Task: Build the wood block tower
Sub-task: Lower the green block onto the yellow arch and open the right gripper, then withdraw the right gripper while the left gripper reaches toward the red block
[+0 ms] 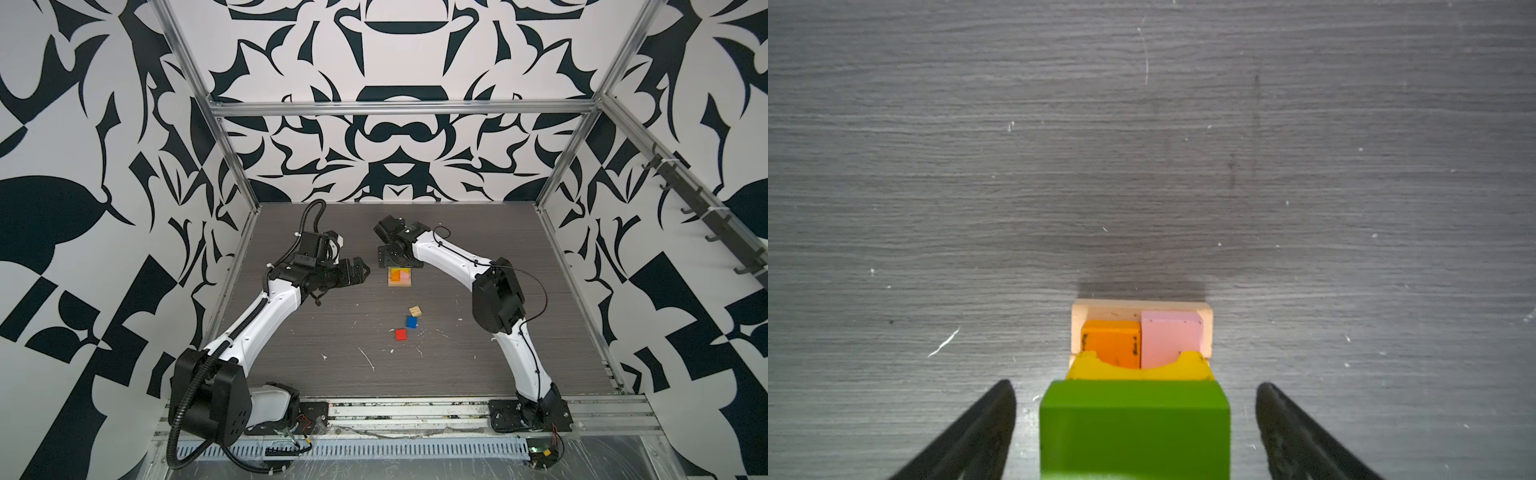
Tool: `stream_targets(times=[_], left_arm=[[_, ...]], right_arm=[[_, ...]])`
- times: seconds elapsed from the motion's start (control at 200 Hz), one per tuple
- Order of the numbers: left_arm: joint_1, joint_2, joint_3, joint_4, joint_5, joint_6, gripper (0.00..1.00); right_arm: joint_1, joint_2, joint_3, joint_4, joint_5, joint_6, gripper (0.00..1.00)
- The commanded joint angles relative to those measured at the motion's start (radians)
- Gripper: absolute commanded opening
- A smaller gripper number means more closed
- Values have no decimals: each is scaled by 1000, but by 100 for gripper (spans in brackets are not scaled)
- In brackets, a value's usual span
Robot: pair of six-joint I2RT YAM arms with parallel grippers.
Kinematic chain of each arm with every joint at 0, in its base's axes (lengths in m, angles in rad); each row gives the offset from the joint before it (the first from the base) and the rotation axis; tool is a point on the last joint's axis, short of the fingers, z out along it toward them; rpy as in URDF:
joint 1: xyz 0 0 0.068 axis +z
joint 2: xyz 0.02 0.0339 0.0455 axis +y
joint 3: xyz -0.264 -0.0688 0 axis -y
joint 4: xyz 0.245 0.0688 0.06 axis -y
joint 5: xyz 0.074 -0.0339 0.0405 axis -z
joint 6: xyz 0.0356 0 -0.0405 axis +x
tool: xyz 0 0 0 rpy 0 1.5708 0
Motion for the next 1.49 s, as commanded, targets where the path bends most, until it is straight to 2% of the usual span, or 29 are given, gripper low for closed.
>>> stream_targets(times=[0.0,0.475,0.685,0.89,1.085,1.44,1.49], left_arm=[[5,-6,9,-18,11,5,99],[5,15,-3,-15,36,-7,100],[0,38,-11,-14,51,-6,100],[-30,52,-28,-6,30,-6,99],[-77,58,-50,-3,-6,-21,99],[-230,72,-70,-3,-116,-42,96],[-249,76,-74,-3,-127,-42,95]], right_arm=[[-2,-84,-45,52,4,-23,97],[-2,-277,-202,147,-4,-86,100],[-2,-421,-365,257,-35,-150,100],[-2,-607,-620,447,-45,-182,98],[-6,-758,-806,567,-44,-192,96],[-7,-906,-1020,578,-45,-227,94],[-7,-923,-1046,581,-88,-231,95]])
